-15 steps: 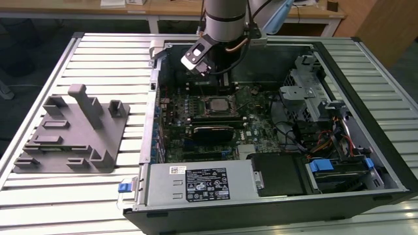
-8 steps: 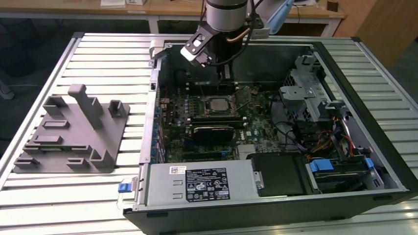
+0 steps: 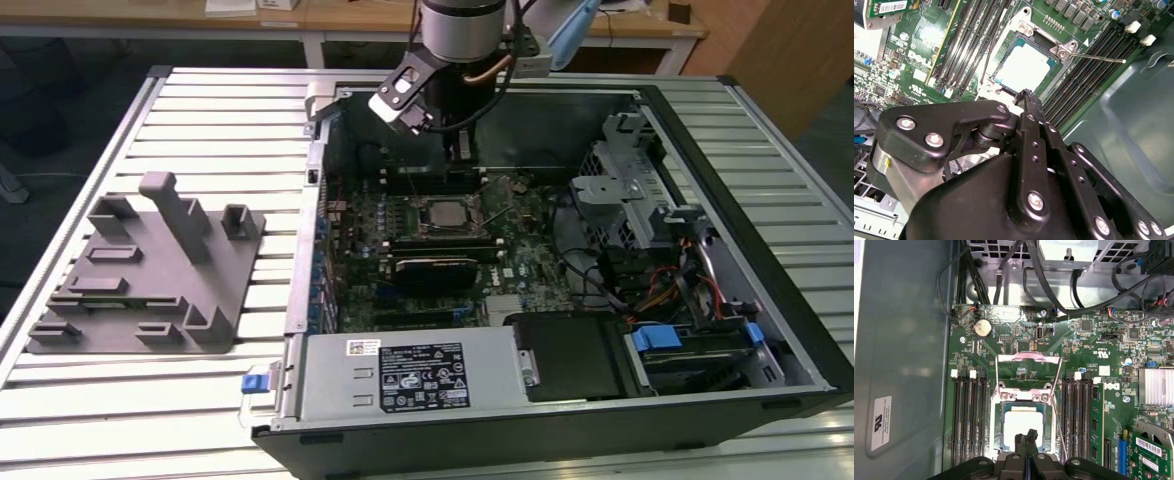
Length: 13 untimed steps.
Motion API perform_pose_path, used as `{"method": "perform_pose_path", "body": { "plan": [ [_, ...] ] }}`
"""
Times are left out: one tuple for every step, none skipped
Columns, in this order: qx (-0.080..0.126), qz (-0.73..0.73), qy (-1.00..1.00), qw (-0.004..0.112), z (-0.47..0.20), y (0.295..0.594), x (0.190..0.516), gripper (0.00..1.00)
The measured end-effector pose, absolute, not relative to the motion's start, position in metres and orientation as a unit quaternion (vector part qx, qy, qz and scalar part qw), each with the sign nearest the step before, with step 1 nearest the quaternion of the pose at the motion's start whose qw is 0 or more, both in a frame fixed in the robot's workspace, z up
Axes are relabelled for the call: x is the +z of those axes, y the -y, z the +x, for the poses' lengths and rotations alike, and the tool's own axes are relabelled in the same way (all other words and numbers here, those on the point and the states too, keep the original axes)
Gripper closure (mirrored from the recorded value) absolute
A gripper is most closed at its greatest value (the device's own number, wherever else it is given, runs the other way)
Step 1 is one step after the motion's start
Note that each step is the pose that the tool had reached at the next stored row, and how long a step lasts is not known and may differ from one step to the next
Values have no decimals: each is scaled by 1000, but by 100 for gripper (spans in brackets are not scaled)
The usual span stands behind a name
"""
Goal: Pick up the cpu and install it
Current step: 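Close the cpu cover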
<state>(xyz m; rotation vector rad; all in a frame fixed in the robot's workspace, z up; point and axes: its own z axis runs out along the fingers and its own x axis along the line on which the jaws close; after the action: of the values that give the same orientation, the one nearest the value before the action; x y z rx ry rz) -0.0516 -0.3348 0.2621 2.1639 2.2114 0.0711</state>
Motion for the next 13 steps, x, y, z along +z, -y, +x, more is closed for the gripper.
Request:
{"method": "perform_pose_path", "body": {
  "plan": [
    [23,699,-714,23,-52,335,262,89],
    [23,699,-714,23,-52,335,262,89],
    [23,699,-714,23,-52,335,262,89],
    [23,699,-714,23,-52,335,262,89],
    [23,699,-714,23,-52,335,262,89],
    [23,699,-714,23,-52,335,262,89],
    [23,699,-714,23,-52,335,262,89],
    [23,699,-714,23,-52,335,263,89],
    [23,699,-714,23,-52,335,263,89],
    [23,699,-714,23,-52,335,265,89],
    [23,699,-714,23,-52,335,267,89],
    [23,699,-714,23,-52,335,269,89],
    [23,699,-714,23,-52,335,271,89]
  ]
}}
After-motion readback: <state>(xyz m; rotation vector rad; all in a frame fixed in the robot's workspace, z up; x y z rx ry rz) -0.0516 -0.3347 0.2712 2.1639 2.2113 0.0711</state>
